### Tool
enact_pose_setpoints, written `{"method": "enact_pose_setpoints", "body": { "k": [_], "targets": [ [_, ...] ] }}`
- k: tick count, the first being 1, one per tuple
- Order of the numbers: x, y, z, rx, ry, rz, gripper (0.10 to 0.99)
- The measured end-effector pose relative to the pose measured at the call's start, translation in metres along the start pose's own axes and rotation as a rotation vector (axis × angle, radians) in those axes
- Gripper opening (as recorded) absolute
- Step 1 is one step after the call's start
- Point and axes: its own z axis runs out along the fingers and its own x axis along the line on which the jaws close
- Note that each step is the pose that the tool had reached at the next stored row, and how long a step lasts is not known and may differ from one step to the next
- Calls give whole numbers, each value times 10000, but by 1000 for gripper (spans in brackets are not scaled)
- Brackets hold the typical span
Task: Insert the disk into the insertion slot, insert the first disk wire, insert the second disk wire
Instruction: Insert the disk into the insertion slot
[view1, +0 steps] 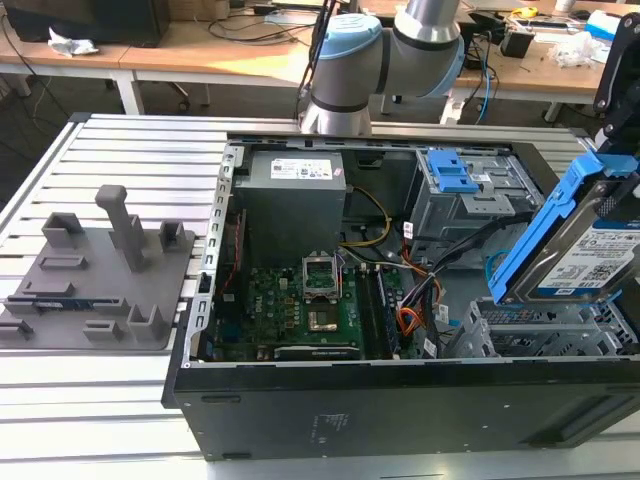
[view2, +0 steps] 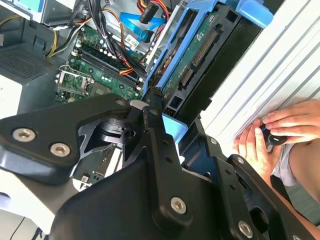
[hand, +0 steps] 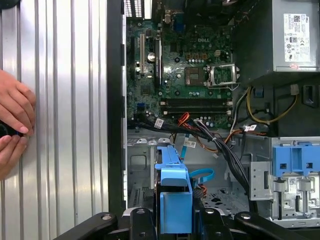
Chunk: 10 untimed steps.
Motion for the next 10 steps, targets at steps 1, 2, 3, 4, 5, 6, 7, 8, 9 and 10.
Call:
{"method": "enact_pose_setpoints", "body": {
  "k": [1, 2, 3, 4, 5, 6, 7, 8, 9, 10],
  "targets": [
    [-1, -2, 11, 0, 0, -1, 365],
    [-4, -4, 23, 0, -1, -2, 365],
    [-6, -6, 32, 0, 0, -4, 365],
    [-8, -9, 48, 0, -2, -6, 365],
    [-9, -10, 58, 0, -2, -7, 365],
    [-10, -10, 69, 0, -1, -7, 365],
    [-9, -11, 79, 0, 0, -9, 365],
    [-9, -12, 87, -1, 1, -10, 365],
    [-9, -12, 94, 0, 1, -9, 365],
    [-9, -12, 102, 0, 1, -10, 365]
  ]
}}
